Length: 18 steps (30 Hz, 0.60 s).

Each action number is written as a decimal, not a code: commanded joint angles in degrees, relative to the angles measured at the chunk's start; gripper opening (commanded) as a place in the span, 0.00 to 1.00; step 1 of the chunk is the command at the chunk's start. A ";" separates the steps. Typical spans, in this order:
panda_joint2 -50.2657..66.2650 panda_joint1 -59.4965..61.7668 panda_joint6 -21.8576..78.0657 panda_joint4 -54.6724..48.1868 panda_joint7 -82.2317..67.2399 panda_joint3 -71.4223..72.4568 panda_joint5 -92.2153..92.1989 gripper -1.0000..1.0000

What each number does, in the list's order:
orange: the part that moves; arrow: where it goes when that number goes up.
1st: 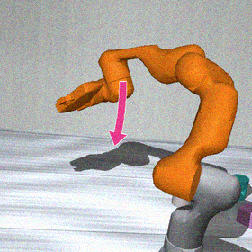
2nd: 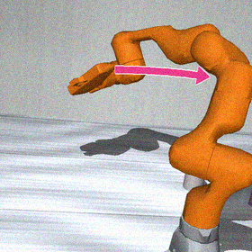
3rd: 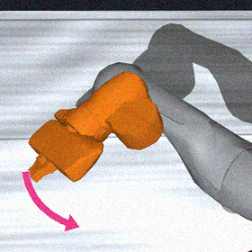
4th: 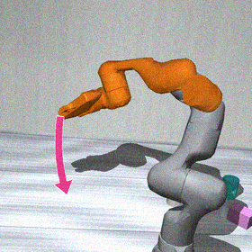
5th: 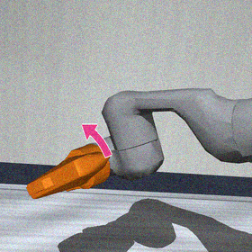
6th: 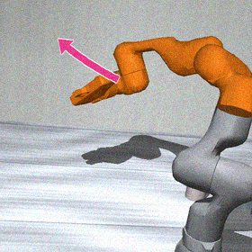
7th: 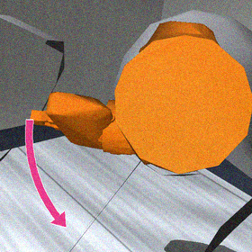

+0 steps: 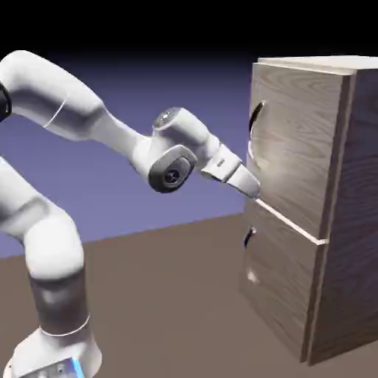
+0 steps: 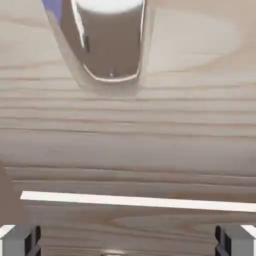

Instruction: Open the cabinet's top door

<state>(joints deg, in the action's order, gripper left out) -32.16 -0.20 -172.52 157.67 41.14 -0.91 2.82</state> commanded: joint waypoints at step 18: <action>23.55 -15.09 9.64 -3.96 17.25 -36.28 -34.06 0.50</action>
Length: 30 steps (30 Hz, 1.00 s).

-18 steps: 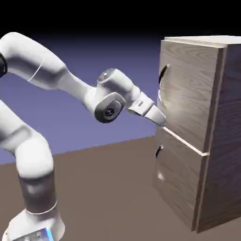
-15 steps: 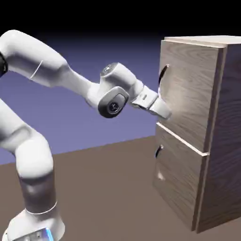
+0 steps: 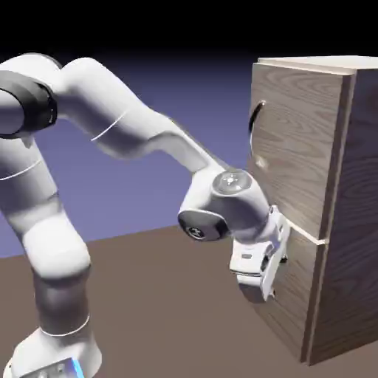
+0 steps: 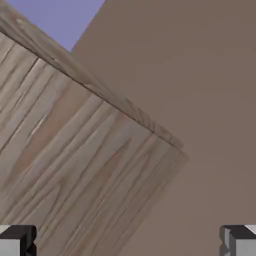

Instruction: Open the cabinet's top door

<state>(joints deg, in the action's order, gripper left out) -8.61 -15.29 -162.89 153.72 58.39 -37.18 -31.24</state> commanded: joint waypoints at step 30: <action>62.31 -59.53 16.23 2.58 58.47 -52.69 -65.07 0.50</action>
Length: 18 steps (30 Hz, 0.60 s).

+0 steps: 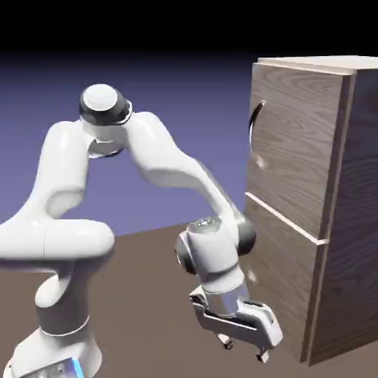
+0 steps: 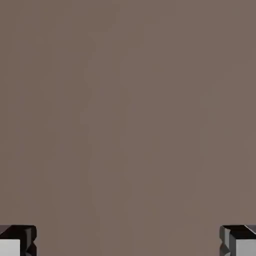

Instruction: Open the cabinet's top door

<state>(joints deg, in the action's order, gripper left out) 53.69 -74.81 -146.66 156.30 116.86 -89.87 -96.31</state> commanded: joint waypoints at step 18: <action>36.12 -36.07 8.84 2.24 34.92 -27.67 -35.81 0.50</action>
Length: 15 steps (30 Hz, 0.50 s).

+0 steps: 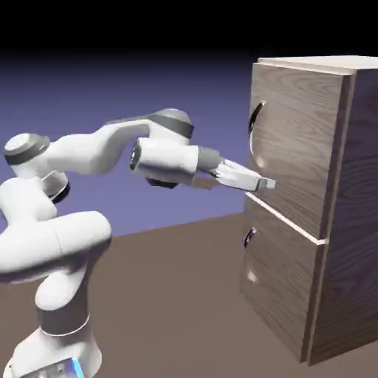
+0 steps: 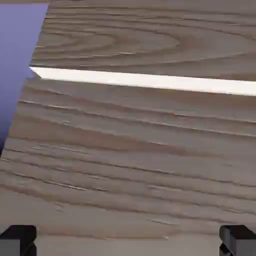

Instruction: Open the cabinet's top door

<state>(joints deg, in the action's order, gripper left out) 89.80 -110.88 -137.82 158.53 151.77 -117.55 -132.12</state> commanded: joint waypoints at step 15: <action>1.34 -0.43 14.96 1.30 -2.38 -5.90 -8.50 0.00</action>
<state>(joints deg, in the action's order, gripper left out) 91.15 -111.30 -122.92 159.83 149.42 -123.46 -140.54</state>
